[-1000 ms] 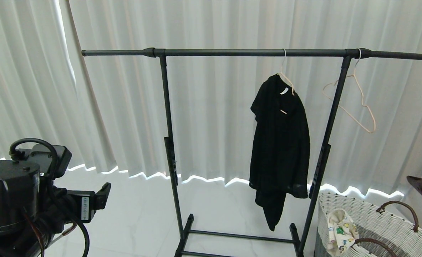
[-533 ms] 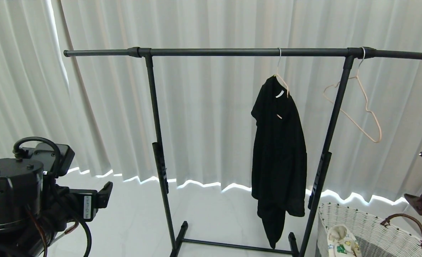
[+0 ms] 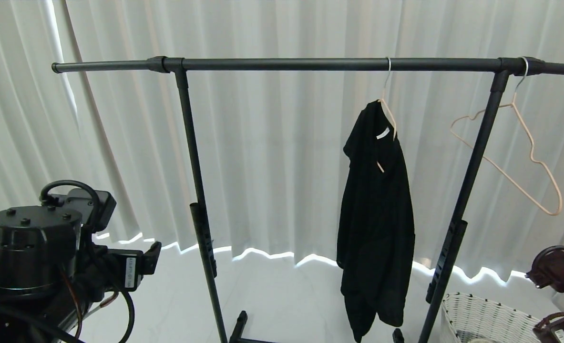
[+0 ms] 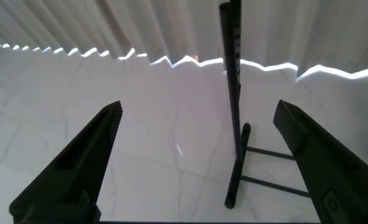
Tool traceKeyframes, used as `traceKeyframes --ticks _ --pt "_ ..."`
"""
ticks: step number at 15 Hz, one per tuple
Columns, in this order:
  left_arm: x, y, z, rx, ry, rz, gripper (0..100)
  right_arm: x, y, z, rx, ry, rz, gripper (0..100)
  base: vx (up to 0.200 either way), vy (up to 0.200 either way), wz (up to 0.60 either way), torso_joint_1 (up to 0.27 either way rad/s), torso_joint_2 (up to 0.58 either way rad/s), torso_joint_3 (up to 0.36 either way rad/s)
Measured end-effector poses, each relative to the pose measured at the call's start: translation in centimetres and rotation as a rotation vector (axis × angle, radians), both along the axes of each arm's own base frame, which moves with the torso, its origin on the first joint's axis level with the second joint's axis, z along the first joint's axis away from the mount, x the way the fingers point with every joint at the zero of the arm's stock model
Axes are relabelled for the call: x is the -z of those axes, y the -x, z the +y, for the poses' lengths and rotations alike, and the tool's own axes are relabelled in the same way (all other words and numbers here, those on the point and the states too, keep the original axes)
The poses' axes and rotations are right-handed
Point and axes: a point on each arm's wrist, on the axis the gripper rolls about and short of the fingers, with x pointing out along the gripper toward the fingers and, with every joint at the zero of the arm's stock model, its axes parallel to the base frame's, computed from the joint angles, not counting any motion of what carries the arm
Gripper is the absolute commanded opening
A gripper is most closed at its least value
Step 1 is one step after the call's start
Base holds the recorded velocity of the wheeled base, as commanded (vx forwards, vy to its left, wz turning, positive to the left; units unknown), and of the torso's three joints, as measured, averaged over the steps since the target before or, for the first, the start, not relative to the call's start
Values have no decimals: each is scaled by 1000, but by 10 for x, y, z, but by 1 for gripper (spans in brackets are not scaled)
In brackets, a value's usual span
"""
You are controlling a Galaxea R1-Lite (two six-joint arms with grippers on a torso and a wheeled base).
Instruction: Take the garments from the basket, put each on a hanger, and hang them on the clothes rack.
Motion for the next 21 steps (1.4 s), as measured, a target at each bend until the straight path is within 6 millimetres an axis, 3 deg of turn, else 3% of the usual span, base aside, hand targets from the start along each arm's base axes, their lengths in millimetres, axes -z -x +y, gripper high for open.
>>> traceKeyframes --ticks 5,11,15,21 --pt "3 4 -15 235 132 49 100 41 -20 8 -19 31 116 100 0 0 0 0 0 0" --pt "10 7 -16 242 128 78 100 91 -56 18 -24 36 176 100 0 0 0 0 0 0" --pt "16 10 -15 240 124 101 100 110 -59 20 -61 12 264 100 0 0 0 0 0 0" --pt "17 11 -15 236 131 103 100 134 -72 21 0 99 247 100 0 0 0 0 0 0"
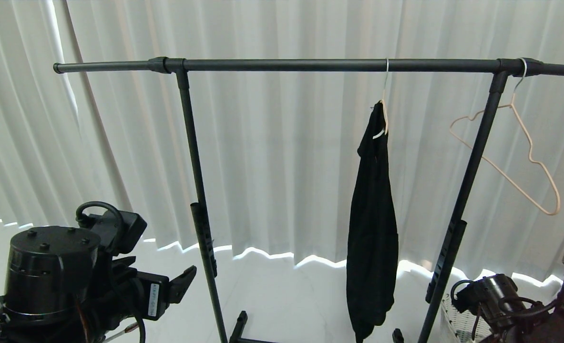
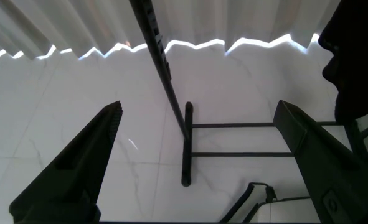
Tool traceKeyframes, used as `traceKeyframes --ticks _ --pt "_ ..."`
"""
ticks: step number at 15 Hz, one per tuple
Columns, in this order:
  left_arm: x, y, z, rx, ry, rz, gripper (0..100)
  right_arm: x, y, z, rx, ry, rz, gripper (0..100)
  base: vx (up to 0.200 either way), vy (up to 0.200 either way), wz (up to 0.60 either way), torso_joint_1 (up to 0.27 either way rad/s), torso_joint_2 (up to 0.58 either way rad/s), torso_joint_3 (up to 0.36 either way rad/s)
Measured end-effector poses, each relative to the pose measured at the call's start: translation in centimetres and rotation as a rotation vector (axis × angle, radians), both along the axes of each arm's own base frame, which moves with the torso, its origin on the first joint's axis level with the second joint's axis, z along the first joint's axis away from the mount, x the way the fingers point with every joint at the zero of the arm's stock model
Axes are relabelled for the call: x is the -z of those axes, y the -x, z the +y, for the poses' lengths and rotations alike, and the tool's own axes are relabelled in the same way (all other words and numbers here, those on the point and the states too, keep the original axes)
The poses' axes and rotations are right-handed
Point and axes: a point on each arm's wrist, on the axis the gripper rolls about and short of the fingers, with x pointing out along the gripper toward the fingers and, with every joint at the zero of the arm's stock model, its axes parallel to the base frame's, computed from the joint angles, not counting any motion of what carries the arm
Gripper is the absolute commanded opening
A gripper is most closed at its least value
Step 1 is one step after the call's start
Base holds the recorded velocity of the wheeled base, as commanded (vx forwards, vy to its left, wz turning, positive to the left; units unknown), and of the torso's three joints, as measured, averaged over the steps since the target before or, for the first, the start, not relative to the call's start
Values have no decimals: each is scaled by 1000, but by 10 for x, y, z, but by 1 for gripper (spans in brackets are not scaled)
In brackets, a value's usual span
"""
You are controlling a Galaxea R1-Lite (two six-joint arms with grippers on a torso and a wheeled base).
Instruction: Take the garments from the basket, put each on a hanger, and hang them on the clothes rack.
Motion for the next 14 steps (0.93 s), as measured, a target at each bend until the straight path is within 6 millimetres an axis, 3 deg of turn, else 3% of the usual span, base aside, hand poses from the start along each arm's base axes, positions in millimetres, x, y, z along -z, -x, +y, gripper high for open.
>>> traceKeyframes --ticks 3,4,9,14 --pt "0 0 0 -2 0 -1 100 10 -6 -4 41 44 -21 100 0 0 0 0 0 0" --pt "0 0 0 -2 0 -2 100 13 -7 -4 46 45 -20 0 0 0 0 0 0 0" --pt "-2 0 0 -5 1 -8 100 18 -6 -5 47 43 -6 0 0 0 0 0 0 0" --pt "-4 2 1 -14 -3 -21 100 -13 3 7 -34 -29 -104 0 0 0 0 0 0 0"
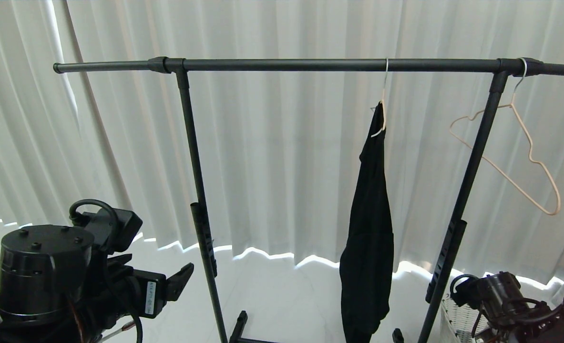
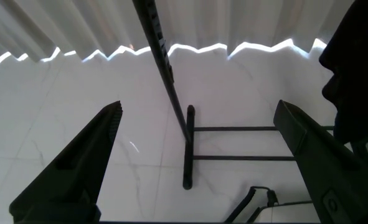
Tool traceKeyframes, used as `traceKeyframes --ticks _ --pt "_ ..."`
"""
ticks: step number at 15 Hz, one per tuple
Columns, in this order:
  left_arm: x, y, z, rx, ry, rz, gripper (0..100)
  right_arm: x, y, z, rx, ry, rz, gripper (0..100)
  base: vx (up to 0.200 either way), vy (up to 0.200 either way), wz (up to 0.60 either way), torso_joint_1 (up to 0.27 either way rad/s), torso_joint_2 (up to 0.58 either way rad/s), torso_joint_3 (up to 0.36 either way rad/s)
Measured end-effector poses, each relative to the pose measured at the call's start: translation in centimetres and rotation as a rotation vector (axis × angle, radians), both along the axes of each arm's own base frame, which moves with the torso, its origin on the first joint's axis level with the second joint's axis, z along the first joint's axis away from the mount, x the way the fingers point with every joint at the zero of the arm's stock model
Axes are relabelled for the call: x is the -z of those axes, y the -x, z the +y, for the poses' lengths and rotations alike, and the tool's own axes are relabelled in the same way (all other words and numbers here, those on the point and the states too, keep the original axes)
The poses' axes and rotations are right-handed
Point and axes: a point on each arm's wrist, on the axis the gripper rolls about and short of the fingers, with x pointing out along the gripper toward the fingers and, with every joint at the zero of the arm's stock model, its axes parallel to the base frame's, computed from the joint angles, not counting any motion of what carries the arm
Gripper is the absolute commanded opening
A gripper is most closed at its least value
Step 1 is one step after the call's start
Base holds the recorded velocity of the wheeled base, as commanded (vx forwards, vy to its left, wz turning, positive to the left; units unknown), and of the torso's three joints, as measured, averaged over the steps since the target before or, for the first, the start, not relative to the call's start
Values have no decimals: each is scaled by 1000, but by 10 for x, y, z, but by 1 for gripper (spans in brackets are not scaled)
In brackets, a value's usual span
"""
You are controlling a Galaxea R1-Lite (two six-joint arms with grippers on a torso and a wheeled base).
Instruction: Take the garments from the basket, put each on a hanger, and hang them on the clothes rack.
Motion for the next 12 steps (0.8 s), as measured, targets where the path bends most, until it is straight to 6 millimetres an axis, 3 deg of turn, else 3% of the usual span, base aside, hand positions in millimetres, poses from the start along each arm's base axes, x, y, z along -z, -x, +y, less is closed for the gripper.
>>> traceKeyframes --ticks 6,9,12 --pt "-4 5 0 -139 -86 -66 100 -67 27 2 -58 -23 -23 0 0 0 0 0 0 0" --pt "-6 8 -2 -119 -80 -75 100 -124 35 5 -94 -28 -2 0 0 0 0 0 0 0" --pt "-7 10 -3 -110 -75 -83 100 -178 47 10 -155 -78 -80 0 -200 0 0 9 1 2"
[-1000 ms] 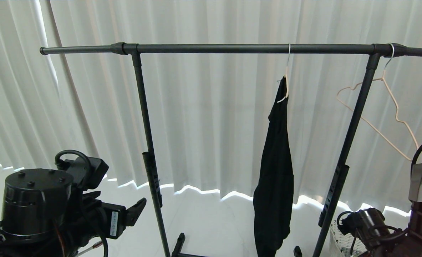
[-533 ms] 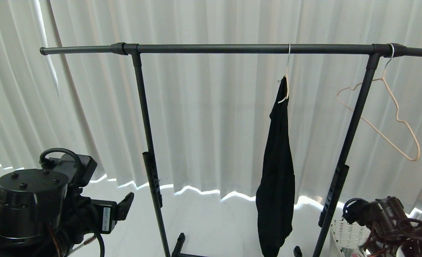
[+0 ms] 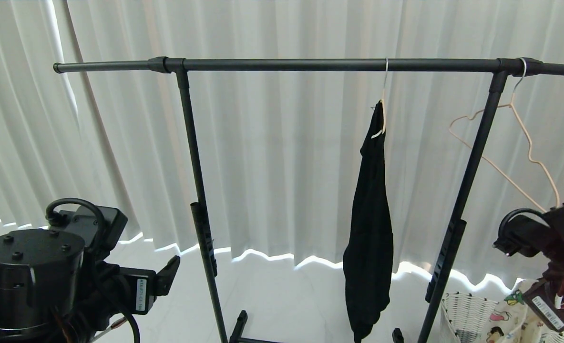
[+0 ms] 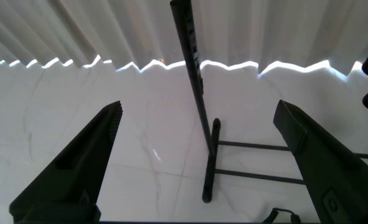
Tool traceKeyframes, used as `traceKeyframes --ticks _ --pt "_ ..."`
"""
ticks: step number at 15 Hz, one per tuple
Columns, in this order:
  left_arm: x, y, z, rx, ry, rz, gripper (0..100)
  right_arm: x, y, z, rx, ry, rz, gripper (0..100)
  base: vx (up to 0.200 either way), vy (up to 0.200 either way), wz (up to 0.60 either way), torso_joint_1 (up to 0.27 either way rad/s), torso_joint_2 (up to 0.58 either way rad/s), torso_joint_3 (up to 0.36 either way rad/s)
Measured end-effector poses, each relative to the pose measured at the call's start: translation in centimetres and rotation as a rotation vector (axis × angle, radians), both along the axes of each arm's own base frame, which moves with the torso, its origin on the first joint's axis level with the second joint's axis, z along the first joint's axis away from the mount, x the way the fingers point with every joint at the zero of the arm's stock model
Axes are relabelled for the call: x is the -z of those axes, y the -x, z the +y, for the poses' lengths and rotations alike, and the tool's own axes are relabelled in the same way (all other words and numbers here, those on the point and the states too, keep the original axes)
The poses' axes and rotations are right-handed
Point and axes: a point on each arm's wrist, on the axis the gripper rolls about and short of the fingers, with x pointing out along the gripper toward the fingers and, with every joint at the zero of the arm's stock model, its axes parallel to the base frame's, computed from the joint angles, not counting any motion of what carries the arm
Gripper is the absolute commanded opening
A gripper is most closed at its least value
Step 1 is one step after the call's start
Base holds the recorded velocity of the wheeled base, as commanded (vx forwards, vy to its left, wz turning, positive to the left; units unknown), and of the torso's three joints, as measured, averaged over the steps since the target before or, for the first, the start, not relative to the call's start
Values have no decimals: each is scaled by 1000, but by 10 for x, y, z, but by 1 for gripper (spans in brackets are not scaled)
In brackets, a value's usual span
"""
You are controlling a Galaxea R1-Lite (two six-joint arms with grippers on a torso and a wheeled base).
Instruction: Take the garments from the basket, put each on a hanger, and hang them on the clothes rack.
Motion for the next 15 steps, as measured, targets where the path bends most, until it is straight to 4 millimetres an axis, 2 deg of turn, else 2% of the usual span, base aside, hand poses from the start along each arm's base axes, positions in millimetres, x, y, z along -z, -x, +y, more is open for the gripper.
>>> traceKeyframes --ticks 3,8,15 --pt "0 2 -1 15 6 -2 100 -24 5 3 -32 -46 -92 0 -200 0 0 -4 -1 2" --pt "5 7 1 20 -4 12 100 -35 8 7 -59 -68 -134 0 0 0 0 0 0 0" --pt "1 7 0 32 7 0 100 -37 9 18 -119 -75 -136 0 0 200 0 3 2 -2"
